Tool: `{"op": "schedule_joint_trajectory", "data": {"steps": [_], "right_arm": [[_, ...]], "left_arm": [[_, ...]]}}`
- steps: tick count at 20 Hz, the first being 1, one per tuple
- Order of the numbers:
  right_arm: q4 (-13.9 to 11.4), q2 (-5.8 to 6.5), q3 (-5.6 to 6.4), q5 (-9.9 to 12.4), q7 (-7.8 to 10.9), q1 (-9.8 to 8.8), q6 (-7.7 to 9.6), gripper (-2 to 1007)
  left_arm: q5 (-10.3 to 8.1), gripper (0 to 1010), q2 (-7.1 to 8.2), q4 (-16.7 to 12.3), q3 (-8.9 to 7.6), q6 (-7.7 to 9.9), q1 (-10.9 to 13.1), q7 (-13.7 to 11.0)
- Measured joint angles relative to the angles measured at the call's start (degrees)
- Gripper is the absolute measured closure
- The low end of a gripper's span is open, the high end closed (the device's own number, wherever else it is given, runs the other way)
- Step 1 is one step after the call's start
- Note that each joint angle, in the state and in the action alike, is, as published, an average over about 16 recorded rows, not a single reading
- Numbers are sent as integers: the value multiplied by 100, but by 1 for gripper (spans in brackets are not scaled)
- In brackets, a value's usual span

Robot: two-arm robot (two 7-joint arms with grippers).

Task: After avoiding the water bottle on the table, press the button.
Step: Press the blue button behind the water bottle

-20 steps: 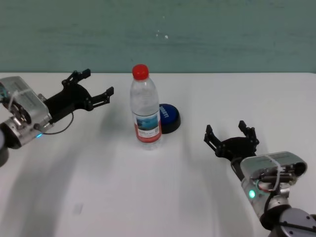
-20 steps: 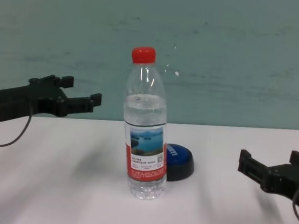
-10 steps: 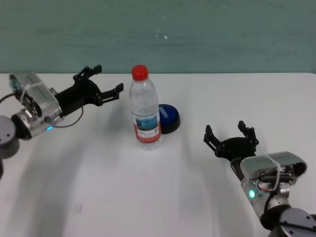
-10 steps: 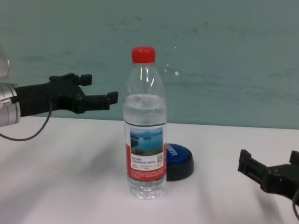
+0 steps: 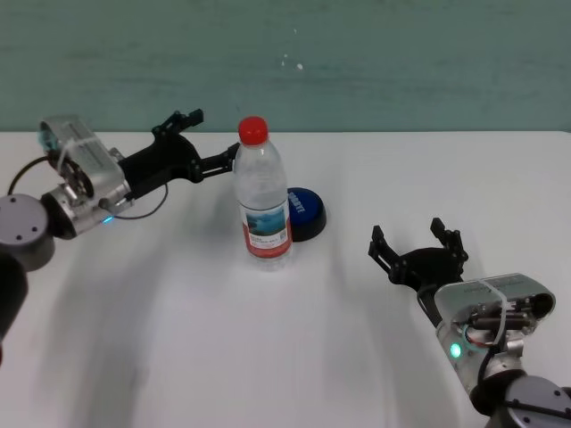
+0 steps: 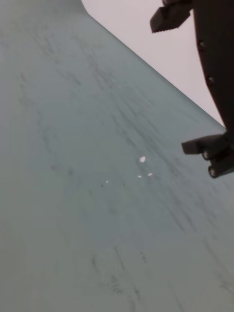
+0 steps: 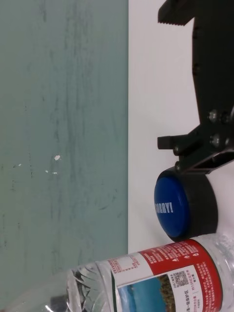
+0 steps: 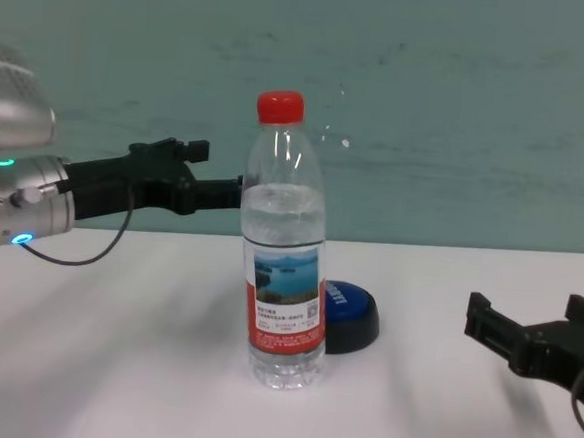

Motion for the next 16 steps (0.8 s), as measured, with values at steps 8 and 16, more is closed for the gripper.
{"op": "schedule_joint_trajectory", "data": {"steps": [8,16], "right_arm": [[0,0,0,0,0,0,0,1],[0,0,0,0,0,0,0,1]], "left_arm": [[31,10,-126,235,25,-72,-138,-10],[21,10,74,-331,-90,182,214,201]]}}
